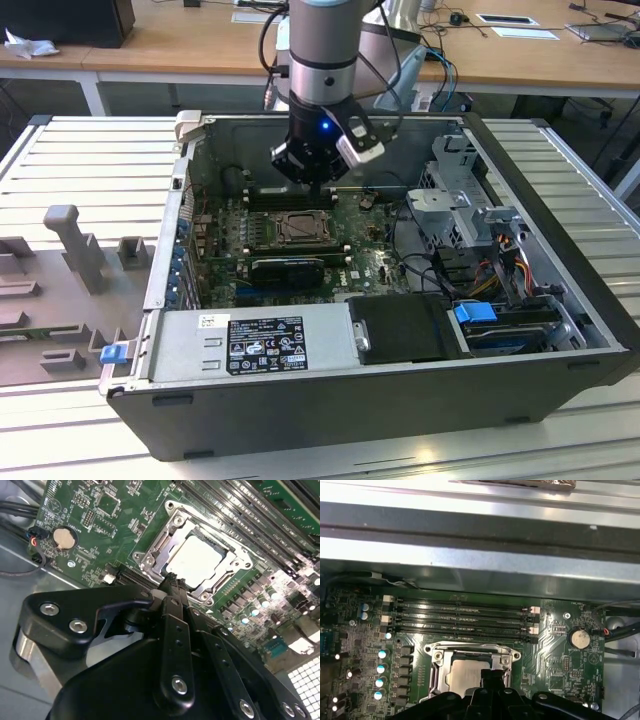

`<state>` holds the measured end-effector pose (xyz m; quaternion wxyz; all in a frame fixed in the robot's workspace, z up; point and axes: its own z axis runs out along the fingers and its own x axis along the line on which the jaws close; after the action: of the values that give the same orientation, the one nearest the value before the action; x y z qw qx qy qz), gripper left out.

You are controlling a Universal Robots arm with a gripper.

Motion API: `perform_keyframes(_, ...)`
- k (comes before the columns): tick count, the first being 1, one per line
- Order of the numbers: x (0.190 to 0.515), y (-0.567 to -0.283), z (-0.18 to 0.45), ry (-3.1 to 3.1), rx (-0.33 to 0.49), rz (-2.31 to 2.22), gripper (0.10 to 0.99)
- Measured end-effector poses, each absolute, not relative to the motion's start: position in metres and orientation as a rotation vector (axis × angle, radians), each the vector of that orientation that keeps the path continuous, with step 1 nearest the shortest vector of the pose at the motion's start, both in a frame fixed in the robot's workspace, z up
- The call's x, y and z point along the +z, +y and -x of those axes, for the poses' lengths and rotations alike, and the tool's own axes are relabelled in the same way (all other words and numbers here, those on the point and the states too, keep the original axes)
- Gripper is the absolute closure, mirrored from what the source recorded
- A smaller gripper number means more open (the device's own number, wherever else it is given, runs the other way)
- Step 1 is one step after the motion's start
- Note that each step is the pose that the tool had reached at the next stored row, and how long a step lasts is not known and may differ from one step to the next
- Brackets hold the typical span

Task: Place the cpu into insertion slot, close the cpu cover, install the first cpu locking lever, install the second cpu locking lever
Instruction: 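Install the second cpu locking lever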

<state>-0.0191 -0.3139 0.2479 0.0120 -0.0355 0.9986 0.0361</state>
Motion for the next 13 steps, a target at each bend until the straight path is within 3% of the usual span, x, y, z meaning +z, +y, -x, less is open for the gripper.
perform_keyframes(13, 0.255, -0.328, 0.019, 3.114, 0.105, 0.111, 0.98)
